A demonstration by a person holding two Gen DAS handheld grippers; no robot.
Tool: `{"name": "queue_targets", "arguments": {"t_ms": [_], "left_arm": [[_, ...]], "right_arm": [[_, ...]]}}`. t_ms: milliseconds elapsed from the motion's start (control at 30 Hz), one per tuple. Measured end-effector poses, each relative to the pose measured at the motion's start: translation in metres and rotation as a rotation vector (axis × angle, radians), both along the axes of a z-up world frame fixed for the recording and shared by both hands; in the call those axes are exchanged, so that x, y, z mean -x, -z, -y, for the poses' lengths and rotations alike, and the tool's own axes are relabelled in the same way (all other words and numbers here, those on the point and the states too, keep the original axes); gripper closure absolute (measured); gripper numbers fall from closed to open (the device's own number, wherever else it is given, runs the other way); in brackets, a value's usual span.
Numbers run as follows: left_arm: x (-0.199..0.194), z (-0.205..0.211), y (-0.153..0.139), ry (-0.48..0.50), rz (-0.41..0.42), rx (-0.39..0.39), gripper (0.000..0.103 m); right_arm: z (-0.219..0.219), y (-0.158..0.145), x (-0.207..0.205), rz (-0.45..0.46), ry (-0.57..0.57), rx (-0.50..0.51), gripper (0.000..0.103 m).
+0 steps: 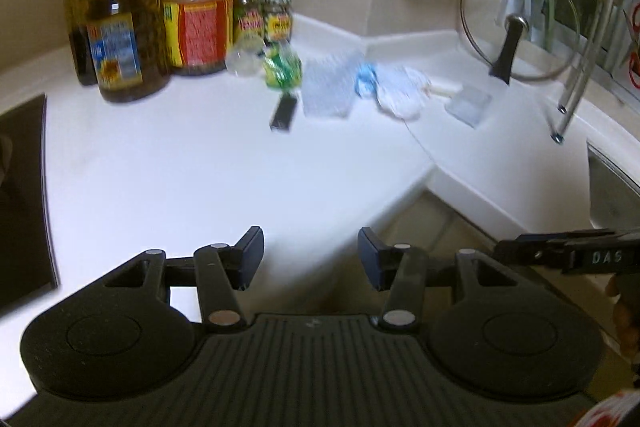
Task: Collect trash
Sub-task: 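Move both grippers back up to the counter toward the lighter and tissue, then grasp the black lighter with the left gripper while the right grasps the white tissue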
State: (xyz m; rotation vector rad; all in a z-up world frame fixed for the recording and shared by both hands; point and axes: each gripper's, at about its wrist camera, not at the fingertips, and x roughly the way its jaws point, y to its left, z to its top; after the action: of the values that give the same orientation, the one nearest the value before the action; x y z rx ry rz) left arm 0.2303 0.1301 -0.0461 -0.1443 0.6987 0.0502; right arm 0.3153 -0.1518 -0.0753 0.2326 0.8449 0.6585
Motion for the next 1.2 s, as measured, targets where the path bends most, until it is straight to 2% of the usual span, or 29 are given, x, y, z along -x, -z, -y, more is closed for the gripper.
{"name": "queue_targets", "arguments": {"t_ms": [267,533,767,900,1200], "left_arm": [[-0.057,-0.029,-0.013,0.006,0.047,-0.032,0.055],[-0.114,-0.043,-0.014,0.033,0.085,-0.053,0.055],[-0.149,-0.054,-0.011,0.044,0.095,-0.051,0.055],[-0.161,-0.060,-0.008,0.045,0.098,-0.053,0.055],[-0.181,-0.068,0.002,0.059,0.086,-0.049,0.055]], "right_arm": [[-0.006,-0.017,-0.065,0.122,0.091,-0.005,0.042],[-0.025,-0.023,-0.130,0.195,0.144,0.004,0.042],[-0.046,-0.017,-0.175,0.186,0.175,0.010,0.041],[-0.057,-0.010,-0.194,0.169,0.195,0.018,0.029],[-0.081,0.004,-0.211,0.188,0.192,0.088,0.031]]}}
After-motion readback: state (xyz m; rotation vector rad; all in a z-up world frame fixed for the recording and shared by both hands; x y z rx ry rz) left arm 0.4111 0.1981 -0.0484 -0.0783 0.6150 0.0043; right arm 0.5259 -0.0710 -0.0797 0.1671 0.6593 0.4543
